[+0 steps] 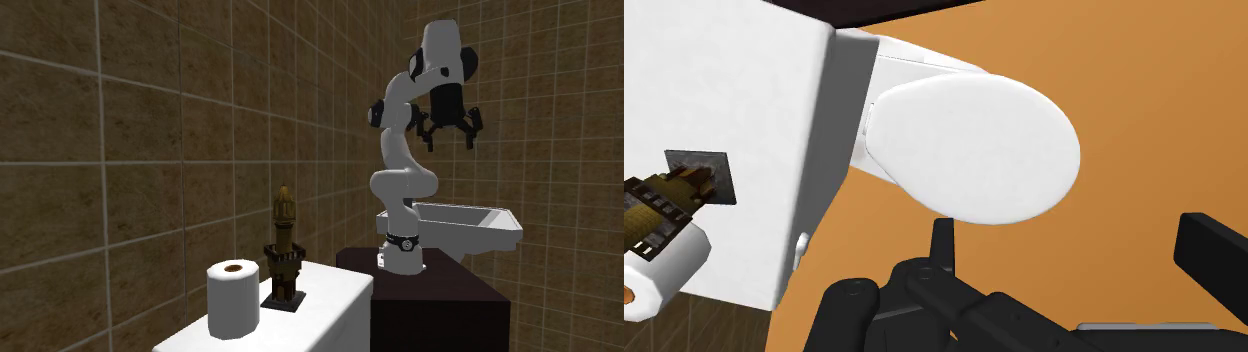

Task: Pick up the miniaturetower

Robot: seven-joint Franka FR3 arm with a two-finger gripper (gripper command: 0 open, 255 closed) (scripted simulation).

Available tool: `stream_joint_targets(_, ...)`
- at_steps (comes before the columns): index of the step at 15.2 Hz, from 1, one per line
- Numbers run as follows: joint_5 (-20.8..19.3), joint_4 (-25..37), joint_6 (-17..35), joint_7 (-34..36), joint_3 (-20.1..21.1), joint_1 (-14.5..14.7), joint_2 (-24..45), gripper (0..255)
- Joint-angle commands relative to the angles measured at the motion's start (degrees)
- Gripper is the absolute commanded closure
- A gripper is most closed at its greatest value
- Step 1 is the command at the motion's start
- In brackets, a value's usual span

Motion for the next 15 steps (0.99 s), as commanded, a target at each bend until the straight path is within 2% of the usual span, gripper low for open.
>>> stream_joint_targets(1,0.0,0.0,0.0,0.0,0.0,0.0,0.0,0)
stream_joint_targets(15,-8.8,1.42,15.74,3.11,-7.32,-10.8,11.71,0)
